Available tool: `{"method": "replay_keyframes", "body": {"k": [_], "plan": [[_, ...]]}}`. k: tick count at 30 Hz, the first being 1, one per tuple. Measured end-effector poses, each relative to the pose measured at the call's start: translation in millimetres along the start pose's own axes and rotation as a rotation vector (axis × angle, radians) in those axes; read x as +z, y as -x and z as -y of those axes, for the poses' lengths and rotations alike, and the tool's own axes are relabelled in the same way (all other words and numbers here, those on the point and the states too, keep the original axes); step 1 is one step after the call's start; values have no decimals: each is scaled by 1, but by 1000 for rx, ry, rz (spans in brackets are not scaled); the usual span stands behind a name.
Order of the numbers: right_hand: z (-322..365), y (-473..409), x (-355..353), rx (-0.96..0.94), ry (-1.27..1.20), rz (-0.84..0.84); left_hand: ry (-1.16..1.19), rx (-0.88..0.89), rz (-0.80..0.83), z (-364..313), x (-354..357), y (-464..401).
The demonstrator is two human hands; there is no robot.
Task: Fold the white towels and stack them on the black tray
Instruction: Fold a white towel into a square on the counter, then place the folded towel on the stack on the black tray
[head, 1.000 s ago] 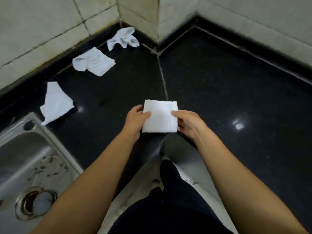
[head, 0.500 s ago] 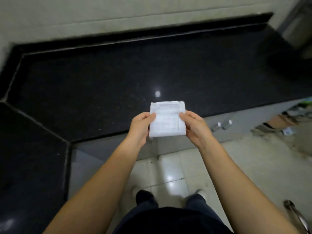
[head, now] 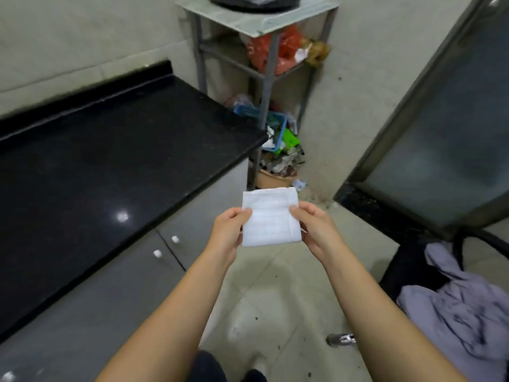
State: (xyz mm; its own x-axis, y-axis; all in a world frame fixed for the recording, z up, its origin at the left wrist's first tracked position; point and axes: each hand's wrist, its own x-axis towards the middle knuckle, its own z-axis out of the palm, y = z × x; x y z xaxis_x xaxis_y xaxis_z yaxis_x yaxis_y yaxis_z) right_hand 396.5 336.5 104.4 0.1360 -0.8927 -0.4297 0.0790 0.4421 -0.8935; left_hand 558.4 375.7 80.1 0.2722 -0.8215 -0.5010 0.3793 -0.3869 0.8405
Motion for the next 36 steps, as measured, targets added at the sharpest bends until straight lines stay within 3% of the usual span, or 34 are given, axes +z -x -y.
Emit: {"method": "replay_keyframes", "body": {"k": [10, 21, 30, 36], "plan": [[117, -171, -44, -137, -22, -26, -44, 163, 55, -101, 122, -148], [328, -396, 9, -462, 274, 22, -225, 513, -25, -321, 194, -324], [466, -571, 84, -759, 583, 209, -377, 735, -322, -460, 213, -451], [548, -686, 143, -783, 700, 343, -300, 620, -504, -536, 225, -547]]}}
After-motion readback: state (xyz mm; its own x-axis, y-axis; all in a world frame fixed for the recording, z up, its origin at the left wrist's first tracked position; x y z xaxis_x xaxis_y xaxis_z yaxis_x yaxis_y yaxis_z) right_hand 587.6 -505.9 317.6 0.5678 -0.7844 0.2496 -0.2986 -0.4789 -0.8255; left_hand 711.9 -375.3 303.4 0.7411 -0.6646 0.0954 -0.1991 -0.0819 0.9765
